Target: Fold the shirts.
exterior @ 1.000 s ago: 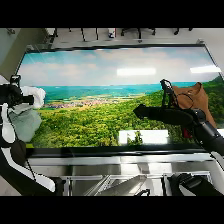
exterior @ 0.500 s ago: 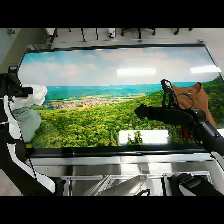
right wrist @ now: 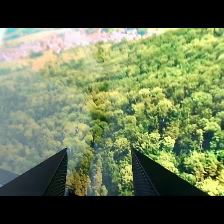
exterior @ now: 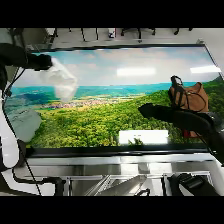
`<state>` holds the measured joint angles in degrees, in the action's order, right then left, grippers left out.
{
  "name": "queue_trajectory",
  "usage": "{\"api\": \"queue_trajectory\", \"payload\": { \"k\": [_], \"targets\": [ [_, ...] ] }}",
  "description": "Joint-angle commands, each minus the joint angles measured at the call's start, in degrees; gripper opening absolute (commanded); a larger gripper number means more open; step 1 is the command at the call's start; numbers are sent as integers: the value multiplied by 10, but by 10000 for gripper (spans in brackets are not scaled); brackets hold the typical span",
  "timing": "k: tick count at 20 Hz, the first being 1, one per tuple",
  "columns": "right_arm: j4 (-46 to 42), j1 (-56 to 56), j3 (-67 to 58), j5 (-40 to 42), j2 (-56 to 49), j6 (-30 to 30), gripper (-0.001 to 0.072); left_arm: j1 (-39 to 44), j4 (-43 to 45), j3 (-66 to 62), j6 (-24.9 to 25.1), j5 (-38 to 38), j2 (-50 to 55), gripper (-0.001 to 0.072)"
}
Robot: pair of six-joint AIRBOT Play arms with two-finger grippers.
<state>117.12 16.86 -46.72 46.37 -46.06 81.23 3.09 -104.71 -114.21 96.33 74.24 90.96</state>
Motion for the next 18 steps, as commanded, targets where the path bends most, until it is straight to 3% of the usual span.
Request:
{"api": "queue_trajectory", "payload": {
  "k": [1,6,9,10,11,12,14,18],
  "targets": [
    [-1,-39,0,44,69,-2,430,127,-38,1,-33,79,-28,18],
    [-1,-106,0,151,73,0,431,253,-28,1,-70,129,37,18],
    [-1,-108,0,162,39,14,431,281,-28,1,-88,162,96,19],
    [-1,-108,0,165,24,14,431,283,-29,1,-90,170,113,73],
    [-1,-108,0,169,9,16,432,283,-29,1,-90,181,127,398],
    [-1,-109,0,169,-5,16,432,277,-28,0,-91,190,137,543],
    [1,-120,-5,169,-31,17,432,242,-28,0,-91,203,141,542],
    [1,-201,-54,228,-92,65,432,118,-29,-9,-91,305,113,543]
  ]
}}
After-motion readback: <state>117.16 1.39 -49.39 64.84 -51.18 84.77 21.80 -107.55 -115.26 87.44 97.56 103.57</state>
